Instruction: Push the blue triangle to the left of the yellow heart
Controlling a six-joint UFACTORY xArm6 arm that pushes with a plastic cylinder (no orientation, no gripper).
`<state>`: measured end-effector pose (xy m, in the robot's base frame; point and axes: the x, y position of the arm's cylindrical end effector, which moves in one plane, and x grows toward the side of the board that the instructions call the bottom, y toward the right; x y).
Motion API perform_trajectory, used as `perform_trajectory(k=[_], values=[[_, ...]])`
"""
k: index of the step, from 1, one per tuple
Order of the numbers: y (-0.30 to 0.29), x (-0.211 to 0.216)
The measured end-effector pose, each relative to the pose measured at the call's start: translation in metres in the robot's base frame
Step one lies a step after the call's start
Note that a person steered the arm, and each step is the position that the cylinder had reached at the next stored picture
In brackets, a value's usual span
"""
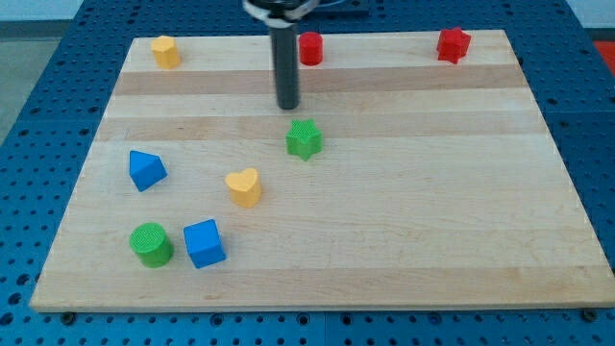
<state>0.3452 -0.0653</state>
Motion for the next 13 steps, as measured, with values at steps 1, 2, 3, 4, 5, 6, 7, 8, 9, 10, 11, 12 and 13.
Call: perform_trajectory(k=[1,2,3,4,5,6,7,8,9,10,11,12,13], values=[[-0.061,0.013],[-0.119,0.026],[-0.174,0.047],[-0.223,0.068],[-0.237,0.101],[-0.225,0.131],[-0.202,0.133],[-0.200,0.123],[-0.194,0.117],[-0.167,0.117],[-0.136,0.117],[-0.104,0.122],[-0.079,0.152]])
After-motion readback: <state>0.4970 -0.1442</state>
